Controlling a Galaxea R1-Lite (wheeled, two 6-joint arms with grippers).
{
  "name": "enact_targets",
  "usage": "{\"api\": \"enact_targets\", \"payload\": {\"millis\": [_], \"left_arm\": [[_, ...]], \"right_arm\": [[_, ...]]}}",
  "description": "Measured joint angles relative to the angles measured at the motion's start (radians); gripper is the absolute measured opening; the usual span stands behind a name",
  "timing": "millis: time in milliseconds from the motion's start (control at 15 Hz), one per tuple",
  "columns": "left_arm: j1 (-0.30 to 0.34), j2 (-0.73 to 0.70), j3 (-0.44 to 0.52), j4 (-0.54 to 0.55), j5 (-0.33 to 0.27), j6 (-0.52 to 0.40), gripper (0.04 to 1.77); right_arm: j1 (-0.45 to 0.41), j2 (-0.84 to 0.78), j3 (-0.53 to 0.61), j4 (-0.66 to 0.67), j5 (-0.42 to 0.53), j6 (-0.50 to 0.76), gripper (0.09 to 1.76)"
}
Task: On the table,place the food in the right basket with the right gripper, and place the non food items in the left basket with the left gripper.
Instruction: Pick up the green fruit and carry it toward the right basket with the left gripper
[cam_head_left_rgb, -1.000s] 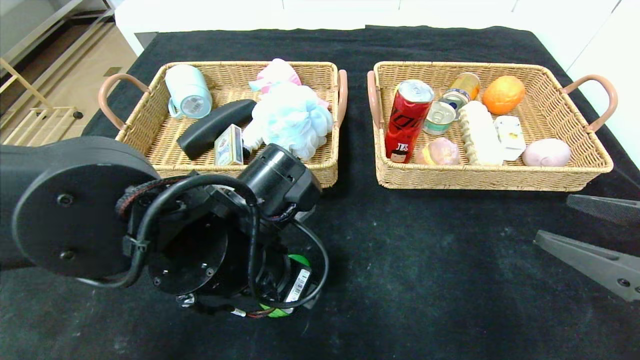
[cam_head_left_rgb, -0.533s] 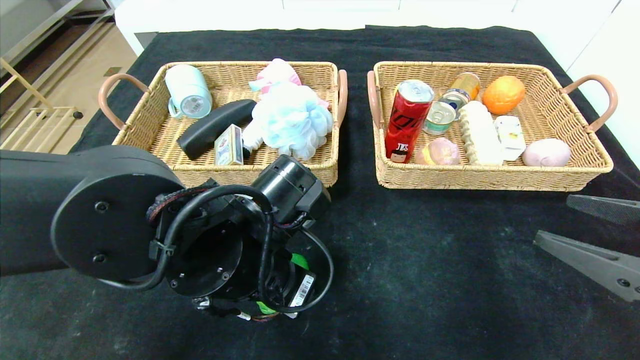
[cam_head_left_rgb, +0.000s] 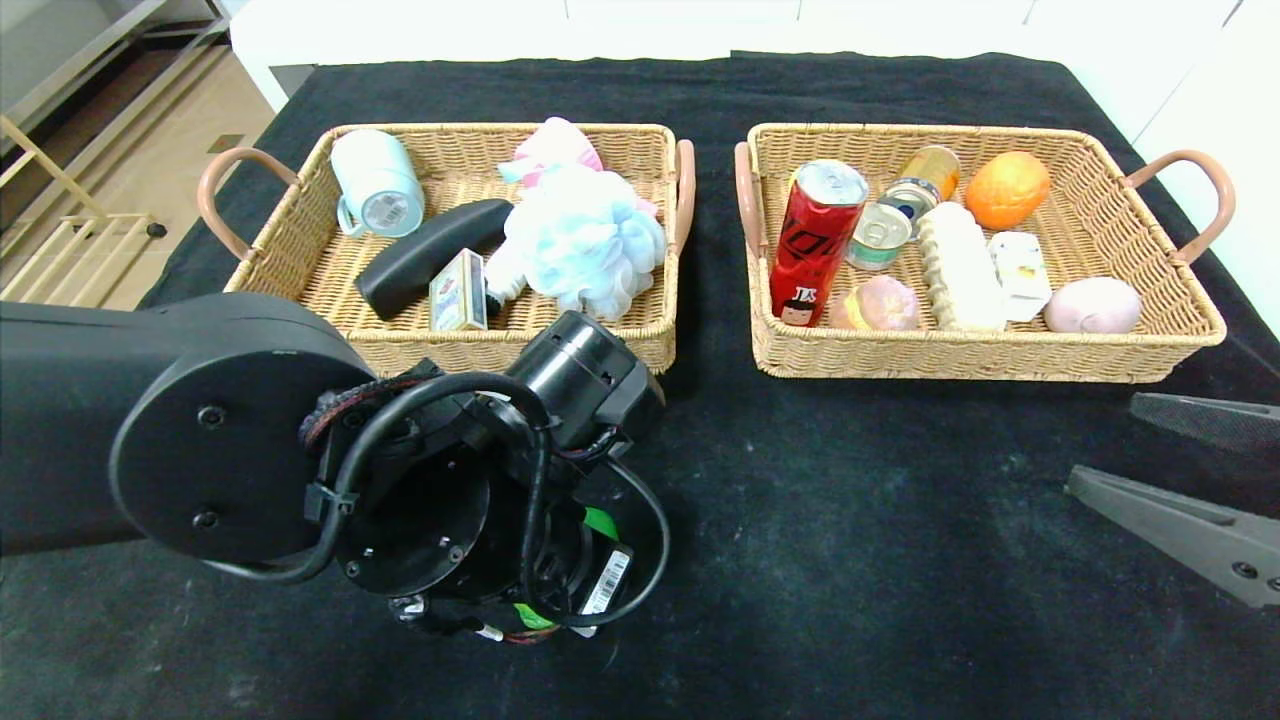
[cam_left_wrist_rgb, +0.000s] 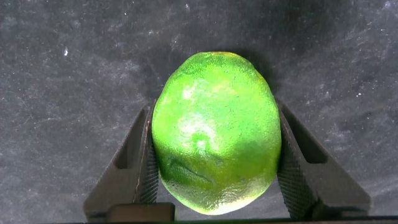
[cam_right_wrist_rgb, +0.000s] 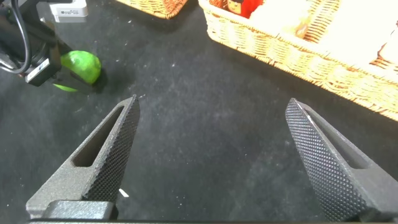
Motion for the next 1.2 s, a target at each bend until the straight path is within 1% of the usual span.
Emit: {"api": "enact_targets", "payload": {"millis": [267,533,800,933,1067,1200], "left_arm": [[0.000,0.003,-0.002,0.002,0.000,0.001,1.08],[-0.008,-0.008,-0.026,-0.007,-0.003,0.007,1.08],[-0.065,-0.007,-0.129,-0.022,-0.016,0.009,1.08],[-0.093,0.013,-0.167,-0.082,-0.041,0.006,1.07],[-0.119,0.043,-0.186,-0.173,-0.047,0.006,1.07],[-0.140,0.081,-0.225,-0.200,-0.048,0.009,1.07]], "right_arm": [[0.007,0.000,0.003,0.000,0.000,0.000,1.71],[0.011,-0.002,0.003,0.000,0.000,0.000,1.71],[0.016,-0.006,0.005,0.000,0.000,0.000,1.71],[0.016,-0.011,0.003,0.000,0.000,0.000,1.71],[0.013,-0.024,-0.002,0.001,0.000,0.001,1.71],[0.006,-0.042,-0.008,0.009,0.000,0.001,1.71]]}}
